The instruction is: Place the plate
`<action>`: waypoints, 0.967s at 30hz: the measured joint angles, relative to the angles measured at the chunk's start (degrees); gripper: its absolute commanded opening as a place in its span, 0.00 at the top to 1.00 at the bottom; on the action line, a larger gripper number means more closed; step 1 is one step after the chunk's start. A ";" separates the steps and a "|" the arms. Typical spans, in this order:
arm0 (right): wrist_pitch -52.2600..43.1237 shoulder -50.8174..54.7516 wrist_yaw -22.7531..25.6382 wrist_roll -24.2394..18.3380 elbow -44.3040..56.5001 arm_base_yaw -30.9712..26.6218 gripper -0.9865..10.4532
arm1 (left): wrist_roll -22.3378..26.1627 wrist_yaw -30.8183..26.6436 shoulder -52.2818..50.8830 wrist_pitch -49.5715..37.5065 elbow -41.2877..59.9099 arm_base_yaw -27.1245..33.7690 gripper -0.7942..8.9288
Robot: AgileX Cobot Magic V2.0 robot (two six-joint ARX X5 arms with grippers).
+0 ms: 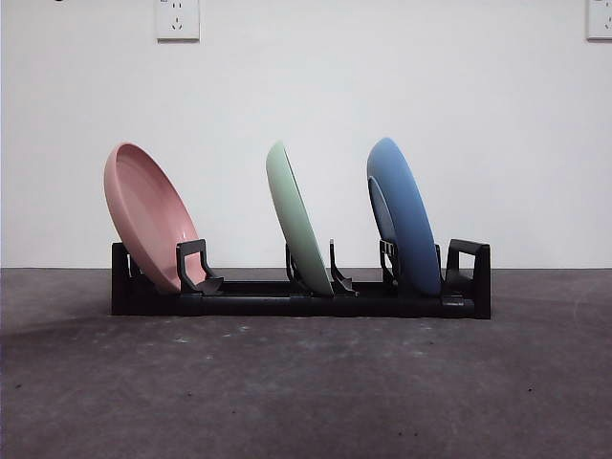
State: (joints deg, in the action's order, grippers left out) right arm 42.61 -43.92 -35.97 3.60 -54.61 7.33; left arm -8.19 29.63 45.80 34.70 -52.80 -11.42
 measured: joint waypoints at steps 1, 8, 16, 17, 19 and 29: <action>0.02 -0.22 0.02 -0.22 0.00 0.15 0.90 | 0.70 0.00 0.00 0.02 0.00 -0.04 0.91; 0.02 -0.87 0.02 -0.42 0.00 0.24 0.63 | 3.10 0.07 0.00 0.02 0.00 -0.09 0.58; -0.44 -0.98 -0.02 0.09 0.00 0.24 0.43 | 3.32 0.09 0.00 0.02 0.00 -0.09 0.37; -1.84 -1.36 0.00 0.87 0.00 0.52 0.43 | 3.32 0.09 0.00 0.02 0.00 -0.11 0.37; -4.79 -3.63 -0.02 3.08 -0.20 1.75 0.43 | 3.30 0.09 0.00 0.02 0.02 -0.39 0.37; -6.91 -34.18 0.00 6.32 -19.67 5.05 0.43 | 2.64 0.13 0.00 0.02 0.00 -2.51 0.37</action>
State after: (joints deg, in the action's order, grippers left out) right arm 35.70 -78.11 -35.97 9.91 -74.28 12.38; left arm -5.54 29.76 45.80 34.72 -52.80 -13.93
